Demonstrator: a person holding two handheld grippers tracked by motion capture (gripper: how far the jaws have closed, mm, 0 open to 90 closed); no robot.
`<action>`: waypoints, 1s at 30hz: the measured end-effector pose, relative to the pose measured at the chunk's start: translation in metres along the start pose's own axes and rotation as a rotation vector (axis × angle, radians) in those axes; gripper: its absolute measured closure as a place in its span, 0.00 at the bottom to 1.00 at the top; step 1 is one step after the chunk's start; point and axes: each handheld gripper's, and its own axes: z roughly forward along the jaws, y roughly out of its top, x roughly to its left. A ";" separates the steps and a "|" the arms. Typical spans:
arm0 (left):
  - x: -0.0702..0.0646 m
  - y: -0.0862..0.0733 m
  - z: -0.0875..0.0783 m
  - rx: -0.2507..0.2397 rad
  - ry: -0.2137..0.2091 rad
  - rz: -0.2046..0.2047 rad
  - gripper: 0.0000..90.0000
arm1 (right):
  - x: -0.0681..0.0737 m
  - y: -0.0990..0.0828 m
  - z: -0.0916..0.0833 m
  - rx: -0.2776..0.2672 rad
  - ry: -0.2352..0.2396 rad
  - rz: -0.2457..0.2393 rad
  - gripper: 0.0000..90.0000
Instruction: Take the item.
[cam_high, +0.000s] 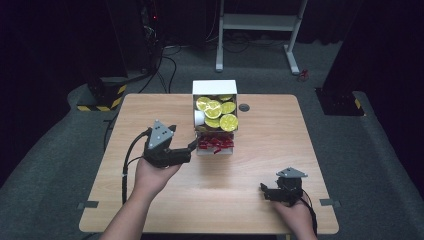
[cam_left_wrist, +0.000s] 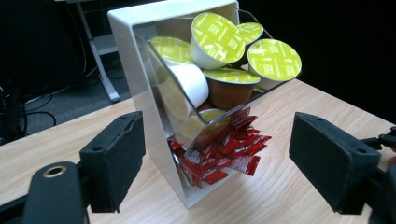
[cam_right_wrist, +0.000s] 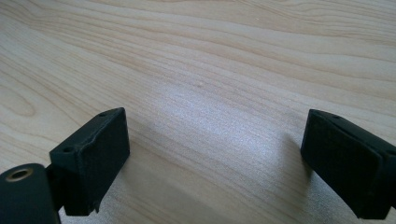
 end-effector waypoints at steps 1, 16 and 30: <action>0.000 0.001 0.002 -0.001 -0.001 0.000 0.21 | 0.000 0.000 0.000 0.000 0.000 0.000 0.09; -0.008 0.026 0.029 -0.014 -0.001 0.025 0.23 | 0.000 0.000 0.000 0.000 -0.001 -0.007 0.09; -0.009 0.035 0.061 -0.006 -0.001 0.026 0.25 | 0.000 0.000 -0.001 0.002 -0.002 -0.001 0.09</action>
